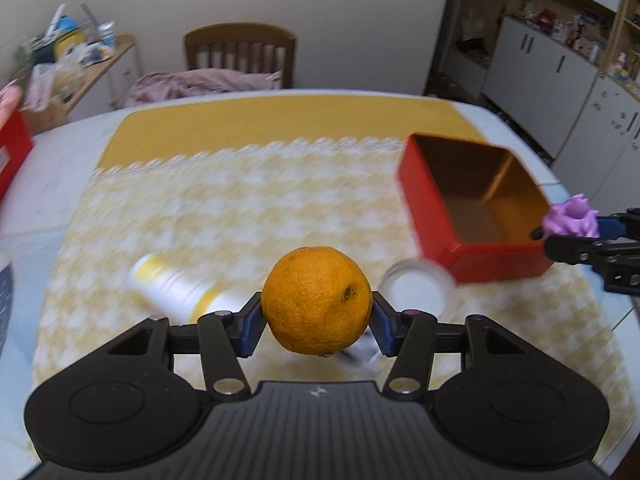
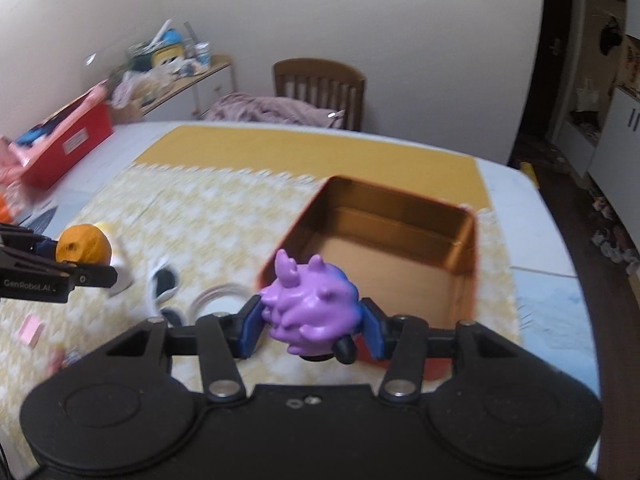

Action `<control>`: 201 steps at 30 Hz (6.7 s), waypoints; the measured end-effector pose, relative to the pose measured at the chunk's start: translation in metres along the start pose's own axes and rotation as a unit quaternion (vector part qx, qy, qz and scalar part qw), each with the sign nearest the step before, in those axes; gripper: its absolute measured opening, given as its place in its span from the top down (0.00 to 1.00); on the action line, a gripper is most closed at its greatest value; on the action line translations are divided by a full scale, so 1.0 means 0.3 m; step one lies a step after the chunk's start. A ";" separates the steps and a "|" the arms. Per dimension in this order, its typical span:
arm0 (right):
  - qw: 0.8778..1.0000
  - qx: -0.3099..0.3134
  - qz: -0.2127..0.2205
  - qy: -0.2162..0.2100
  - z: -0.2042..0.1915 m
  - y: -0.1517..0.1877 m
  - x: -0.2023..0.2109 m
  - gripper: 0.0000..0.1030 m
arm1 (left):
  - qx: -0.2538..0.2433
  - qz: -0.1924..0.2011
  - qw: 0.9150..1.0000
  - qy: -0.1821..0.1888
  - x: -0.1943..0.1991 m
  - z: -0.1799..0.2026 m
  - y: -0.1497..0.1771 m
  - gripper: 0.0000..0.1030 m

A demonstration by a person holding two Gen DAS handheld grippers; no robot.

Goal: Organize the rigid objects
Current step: 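Lower the orange into the red tin with the left tool while the right drops the purple toy in, then withdraw both tools from the red tin toward the bottle and tin lid, then grasp the white bottle with the left tool while the right tool grasps the tin lid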

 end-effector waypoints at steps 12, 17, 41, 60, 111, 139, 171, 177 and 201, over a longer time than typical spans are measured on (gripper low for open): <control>1.000 -0.010 -0.017 0.022 0.168 -0.038 -0.136 0.51 | -0.037 -0.012 0.998 0.057 -0.170 0.297 -0.268 0.48; 0.999 0.008 -0.043 0.029 0.203 -0.045 -0.205 0.51 | -0.036 -0.030 0.997 0.054 -0.298 0.364 -0.339 0.48; 0.994 0.069 -0.077 0.035 0.222 -0.056 -0.382 0.51 | -0.062 -0.085 0.992 0.071 -0.589 0.527 -0.442 0.48; 0.997 0.036 -0.075 0.002 0.223 -0.065 -0.344 0.40 | -0.073 -0.079 0.993 0.049 -0.567 0.528 -0.445 0.38; 0.998 -0.038 0.032 -0.043 -0.165 0.091 0.097 0.00 | -0.051 0.066 0.992 0.098 0.148 0.038 -0.006 0.00; 0.993 -0.098 -0.036 0.049 -0.288 0.125 -0.245 0.04 | -0.012 0.038 0.999 -0.008 -0.084 -0.368 0.095 0.00; 0.970 -0.186 -0.115 0.103 -0.317 0.049 -0.459 0.14 | 0.189 -0.076 0.979 -0.023 -0.282 -0.421 0.008 0.41; 0.976 -0.159 -0.115 0.098 -0.322 0.057 -0.434 0.27 | 0.160 -0.073 0.984 -0.017 -0.272 -0.426 0.018 0.52; 0.992 -0.093 -0.075 0.044 -0.237 0.172 -0.171 0.27 | 0.115 -0.053 0.992 -0.002 -0.178 -0.442 0.114 0.56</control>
Point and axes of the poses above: each gripper's, at about its wrist camera, not at the fingertips, and x roughly against the way its jaws point, z to its right, y to its underside, the point moved 4 cm from there along -x, roughly the way its jaws point, and after that the axes turned 7 degrees about -z, right-handed, at the moved point
